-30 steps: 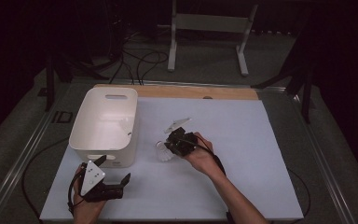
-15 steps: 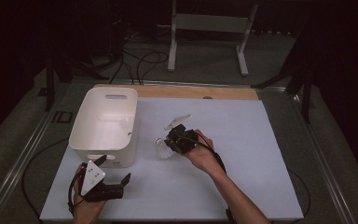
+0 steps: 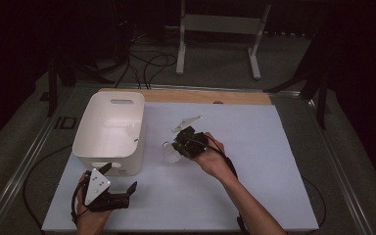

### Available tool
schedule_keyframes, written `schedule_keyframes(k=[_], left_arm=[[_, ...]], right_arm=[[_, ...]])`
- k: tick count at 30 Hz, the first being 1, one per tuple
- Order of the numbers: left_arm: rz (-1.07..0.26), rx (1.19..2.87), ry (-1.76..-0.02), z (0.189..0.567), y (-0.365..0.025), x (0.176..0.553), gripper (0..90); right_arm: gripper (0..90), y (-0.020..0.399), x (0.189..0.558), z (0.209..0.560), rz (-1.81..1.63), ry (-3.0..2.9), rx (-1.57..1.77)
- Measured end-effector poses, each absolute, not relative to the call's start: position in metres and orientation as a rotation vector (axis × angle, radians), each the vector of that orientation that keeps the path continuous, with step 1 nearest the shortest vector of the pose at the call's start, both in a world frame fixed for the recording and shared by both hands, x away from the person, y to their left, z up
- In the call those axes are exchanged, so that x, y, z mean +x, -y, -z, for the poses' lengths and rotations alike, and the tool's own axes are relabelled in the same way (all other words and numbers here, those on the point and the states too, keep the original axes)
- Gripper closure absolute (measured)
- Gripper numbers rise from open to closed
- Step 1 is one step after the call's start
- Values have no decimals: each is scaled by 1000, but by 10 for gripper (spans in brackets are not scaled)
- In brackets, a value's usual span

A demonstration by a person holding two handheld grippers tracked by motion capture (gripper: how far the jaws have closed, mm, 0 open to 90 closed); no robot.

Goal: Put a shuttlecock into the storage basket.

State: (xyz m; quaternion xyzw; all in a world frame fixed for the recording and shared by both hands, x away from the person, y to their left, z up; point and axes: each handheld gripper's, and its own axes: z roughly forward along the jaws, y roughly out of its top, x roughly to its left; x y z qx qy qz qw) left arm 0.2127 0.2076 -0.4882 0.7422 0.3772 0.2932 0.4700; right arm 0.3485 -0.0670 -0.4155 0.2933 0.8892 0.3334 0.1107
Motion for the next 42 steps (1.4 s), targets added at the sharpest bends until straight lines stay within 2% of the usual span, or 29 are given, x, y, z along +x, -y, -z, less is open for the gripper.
schedule_keyframes(k=[42], left_arm=[[-720,1816,-927,488,-208,213,4]], right_arm=[[898,59,359,371,-1040,-2561,852]])
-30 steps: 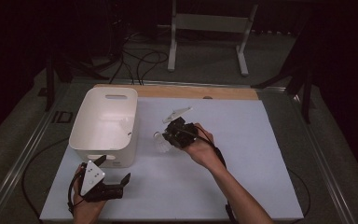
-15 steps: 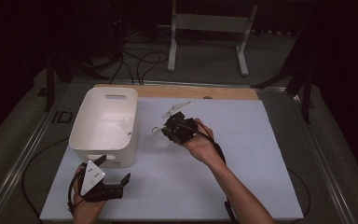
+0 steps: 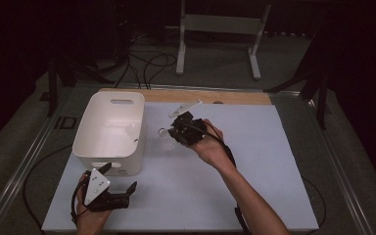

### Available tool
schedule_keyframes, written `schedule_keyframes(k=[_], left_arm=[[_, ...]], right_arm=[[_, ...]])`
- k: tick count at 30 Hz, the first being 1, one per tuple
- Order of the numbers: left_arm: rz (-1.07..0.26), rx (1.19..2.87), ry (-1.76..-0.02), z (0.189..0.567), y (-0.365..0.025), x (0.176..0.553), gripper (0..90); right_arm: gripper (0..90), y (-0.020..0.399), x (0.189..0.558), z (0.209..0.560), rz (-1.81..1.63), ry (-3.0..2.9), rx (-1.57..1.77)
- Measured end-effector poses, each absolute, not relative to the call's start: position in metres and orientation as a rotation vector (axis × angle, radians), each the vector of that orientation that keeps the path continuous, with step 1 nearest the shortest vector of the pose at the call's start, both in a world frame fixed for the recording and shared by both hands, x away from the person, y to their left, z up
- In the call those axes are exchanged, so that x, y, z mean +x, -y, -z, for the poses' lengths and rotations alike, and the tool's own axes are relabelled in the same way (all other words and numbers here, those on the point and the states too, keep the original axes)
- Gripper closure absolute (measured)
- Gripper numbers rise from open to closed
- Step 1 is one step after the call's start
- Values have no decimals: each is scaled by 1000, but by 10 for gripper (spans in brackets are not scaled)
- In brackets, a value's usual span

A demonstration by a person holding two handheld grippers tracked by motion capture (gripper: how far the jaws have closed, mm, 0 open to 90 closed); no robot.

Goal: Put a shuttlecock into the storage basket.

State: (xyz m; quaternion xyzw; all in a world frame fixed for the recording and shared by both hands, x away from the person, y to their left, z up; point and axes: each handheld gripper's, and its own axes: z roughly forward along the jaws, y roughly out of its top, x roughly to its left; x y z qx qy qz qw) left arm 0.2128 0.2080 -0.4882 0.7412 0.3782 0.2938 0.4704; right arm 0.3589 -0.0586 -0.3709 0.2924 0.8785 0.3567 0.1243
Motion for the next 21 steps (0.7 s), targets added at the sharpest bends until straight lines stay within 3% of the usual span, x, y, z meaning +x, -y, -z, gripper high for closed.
schedule_keyframes(k=[21], left_arm=[[-719,1817,-926,488,-208,213,5]], right_arm=[[898,56,367,360,-1065,-2547,871]])
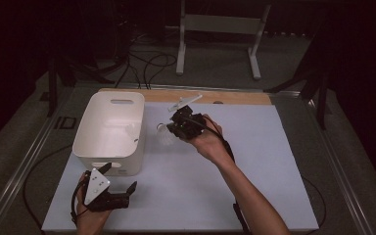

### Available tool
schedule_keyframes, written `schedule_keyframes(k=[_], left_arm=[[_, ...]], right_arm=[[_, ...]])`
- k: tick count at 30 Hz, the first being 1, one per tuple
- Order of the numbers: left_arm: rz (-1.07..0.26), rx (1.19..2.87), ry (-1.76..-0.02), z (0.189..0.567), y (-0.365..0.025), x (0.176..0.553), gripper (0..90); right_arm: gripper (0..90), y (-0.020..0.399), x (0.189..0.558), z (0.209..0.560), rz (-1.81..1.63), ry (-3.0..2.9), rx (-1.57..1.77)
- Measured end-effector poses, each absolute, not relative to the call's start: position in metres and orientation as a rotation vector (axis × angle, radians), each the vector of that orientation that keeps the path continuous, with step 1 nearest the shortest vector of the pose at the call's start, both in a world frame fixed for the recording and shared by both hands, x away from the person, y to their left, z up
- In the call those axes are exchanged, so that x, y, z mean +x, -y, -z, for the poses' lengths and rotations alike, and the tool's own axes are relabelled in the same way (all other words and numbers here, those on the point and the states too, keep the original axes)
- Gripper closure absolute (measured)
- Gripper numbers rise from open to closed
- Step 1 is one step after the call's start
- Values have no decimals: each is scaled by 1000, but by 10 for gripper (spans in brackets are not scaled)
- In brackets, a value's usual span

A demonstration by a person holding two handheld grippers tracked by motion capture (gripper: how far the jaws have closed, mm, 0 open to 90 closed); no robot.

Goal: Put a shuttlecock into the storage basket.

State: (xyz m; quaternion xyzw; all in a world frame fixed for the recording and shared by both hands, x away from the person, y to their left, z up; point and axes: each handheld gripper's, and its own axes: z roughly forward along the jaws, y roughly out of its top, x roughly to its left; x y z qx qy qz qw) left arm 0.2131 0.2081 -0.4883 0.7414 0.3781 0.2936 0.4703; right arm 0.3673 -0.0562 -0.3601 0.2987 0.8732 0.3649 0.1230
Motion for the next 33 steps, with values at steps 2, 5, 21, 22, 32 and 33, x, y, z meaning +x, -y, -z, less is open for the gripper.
schedule_keyframes(k=[2,5,21,22,32,33], left_arm=[[-719,1816,-927,488,-208,213,5],[-719,1816,-926,488,-208,213,5],[-719,1816,-926,488,-209,213,5],[-718,1815,-926,488,-209,213,5],[-719,1816,-926,488,-209,213,5],[-719,1816,-926,488,-209,213,5]], right_arm=[[898,56,368,359,-1066,-2547,875],[898,56,368,357,-1061,-2547,864],[898,53,374,349,-1086,-2532,885],[898,53,374,348,-1087,-2531,878],[899,50,377,342,-1088,-2523,887],[898,50,378,341,-1088,-2523,886]])
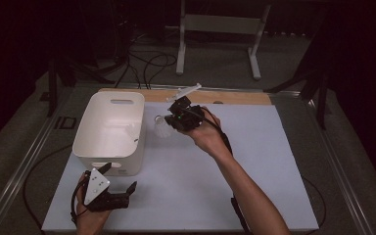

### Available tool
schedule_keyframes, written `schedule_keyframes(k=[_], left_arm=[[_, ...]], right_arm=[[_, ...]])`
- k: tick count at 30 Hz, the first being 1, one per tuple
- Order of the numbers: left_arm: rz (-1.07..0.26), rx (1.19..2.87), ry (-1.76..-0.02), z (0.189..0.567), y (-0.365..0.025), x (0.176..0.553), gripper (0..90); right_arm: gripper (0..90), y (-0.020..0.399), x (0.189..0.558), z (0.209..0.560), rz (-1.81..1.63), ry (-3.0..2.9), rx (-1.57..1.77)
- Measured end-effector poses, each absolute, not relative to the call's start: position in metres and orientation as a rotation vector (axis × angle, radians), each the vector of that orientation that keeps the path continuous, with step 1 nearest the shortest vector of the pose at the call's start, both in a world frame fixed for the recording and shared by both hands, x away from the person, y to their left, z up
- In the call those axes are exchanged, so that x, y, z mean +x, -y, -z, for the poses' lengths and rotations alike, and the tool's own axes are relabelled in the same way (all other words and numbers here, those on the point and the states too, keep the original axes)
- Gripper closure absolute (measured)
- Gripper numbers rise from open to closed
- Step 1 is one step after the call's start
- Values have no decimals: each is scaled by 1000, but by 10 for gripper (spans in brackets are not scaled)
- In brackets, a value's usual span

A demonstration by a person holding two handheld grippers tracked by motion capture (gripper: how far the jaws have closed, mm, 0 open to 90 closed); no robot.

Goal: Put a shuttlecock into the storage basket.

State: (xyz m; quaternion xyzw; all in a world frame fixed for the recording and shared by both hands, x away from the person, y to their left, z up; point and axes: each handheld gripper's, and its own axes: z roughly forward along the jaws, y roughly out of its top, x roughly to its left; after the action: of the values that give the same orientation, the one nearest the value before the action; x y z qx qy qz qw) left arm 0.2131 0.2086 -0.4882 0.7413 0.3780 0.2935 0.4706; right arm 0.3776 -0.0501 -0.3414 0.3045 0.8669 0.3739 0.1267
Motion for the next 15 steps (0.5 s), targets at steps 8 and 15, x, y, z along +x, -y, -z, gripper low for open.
schedule_keyframes(k=[8,15], left_arm=[[-721,1817,-925,488,-209,213,5],[-722,1817,-925,488,-209,213,5]], right_arm=[[898,49,382,339,-1087,-2520,899],[898,48,385,337,-1088,-2519,903]])
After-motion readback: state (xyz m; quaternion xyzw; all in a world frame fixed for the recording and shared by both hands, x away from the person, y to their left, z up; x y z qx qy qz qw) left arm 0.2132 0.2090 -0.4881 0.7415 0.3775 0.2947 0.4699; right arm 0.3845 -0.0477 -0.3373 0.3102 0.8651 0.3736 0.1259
